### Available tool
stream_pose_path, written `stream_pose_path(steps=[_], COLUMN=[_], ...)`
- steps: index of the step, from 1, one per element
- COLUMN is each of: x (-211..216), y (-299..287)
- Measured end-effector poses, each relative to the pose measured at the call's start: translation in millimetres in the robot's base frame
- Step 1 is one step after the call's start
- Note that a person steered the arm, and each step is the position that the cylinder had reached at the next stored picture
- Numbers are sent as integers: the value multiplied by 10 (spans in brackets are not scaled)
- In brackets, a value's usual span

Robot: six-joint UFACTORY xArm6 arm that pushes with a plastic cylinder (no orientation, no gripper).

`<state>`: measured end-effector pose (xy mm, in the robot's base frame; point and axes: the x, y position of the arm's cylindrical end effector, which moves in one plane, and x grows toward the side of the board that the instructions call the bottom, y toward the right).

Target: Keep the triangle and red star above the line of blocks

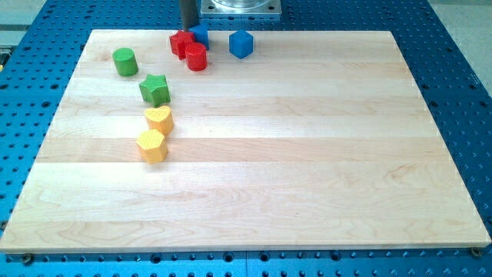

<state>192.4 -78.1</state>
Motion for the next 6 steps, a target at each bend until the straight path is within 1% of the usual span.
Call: stream_pose_path(steps=[1, 2, 4, 5, 6], x=[1, -1, 31, 254, 312], y=[726, 1275, 632, 338, 242])
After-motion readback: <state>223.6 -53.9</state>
